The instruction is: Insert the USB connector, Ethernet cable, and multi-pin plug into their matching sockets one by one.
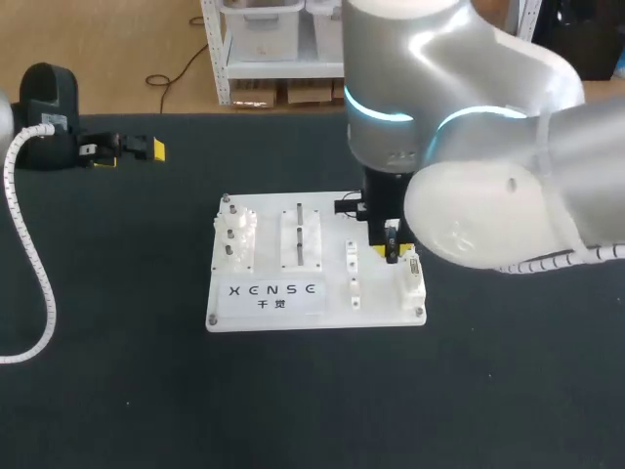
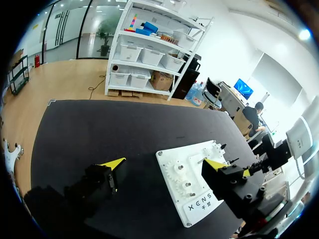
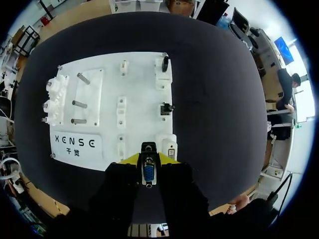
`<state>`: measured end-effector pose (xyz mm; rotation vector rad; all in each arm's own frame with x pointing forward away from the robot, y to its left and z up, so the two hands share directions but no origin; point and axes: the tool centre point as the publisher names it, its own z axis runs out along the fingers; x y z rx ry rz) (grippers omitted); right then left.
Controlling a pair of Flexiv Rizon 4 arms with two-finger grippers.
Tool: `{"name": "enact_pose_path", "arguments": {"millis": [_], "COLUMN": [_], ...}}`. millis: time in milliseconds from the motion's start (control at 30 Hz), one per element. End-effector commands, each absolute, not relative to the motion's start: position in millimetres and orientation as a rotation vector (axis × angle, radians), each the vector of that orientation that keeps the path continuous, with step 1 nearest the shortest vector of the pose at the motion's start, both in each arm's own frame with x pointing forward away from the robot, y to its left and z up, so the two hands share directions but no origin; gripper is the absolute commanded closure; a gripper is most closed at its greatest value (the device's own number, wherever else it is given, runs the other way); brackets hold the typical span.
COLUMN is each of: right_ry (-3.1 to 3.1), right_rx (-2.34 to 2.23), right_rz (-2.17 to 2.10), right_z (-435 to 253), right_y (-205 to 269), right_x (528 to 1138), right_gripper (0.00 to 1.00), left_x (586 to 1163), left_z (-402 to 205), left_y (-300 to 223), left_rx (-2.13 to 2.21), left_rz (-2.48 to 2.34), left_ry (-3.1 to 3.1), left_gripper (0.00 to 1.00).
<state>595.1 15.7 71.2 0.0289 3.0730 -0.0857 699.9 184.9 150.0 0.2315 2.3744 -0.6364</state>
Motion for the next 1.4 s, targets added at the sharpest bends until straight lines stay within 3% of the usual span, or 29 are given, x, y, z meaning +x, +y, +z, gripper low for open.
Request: {"name": "enact_pose_path", "arguments": {"millis": [33,1400], "right_ry": [3.071,3.100], "right_rx": [0.043,0.076], "right_rz": [-0.075,-0.116], "right_z": [68.0,54.1], "right_y": [5.4,-13.5], "right_x": [591.8,584.1], "right_gripper": [1.00,1.00], "left_x": [699.9,699.9], "left_z": [150.0,150.0], "left_y": [184.9,184.9], "left_rx": [0.231,0.231], "left_rz": [-0.636,-0.636], "left_ry": [2.374,2.374], "left_gripper": [0.00,0.00]}}
